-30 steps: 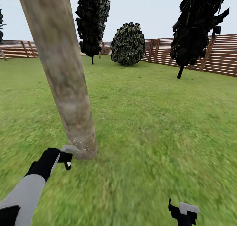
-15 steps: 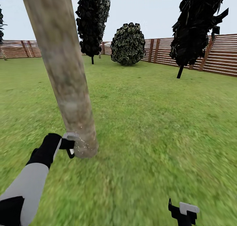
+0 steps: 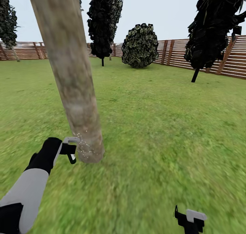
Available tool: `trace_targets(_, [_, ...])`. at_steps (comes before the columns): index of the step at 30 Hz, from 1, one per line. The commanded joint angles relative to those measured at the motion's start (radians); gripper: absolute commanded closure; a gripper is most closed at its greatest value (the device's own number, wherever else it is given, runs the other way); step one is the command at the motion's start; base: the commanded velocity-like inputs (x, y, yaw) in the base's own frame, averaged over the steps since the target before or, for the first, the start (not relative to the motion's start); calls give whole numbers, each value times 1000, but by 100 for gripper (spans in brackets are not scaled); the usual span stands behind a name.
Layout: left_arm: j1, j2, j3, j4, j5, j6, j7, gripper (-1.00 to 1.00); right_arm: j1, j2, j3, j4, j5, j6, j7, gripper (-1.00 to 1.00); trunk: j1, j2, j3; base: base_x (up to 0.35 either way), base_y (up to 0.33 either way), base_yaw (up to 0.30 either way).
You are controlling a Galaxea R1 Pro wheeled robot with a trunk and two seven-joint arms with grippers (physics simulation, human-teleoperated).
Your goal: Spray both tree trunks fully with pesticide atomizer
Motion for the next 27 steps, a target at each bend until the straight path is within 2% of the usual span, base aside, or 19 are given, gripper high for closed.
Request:
trace_targets(1, [0, 0, 0, 0, 0, 0, 0, 100, 0, 0, 0, 0, 0, 0, 0, -100, 0, 0, 0, 18, -269, 9])
trace_targets(20, [5, 7, 5, -30, 1, 1, 0, 100, 0, 0, 0, 0, 0, 0, 0, -100, 0, 0, 0, 1, -274, 1])
trace_targets(27, [6, 6, 6, -29, 1, 0, 0, 100, 0, 0, 0, 0, 0, 0, 0, -100, 0, 0, 0, 0, -276, 238])
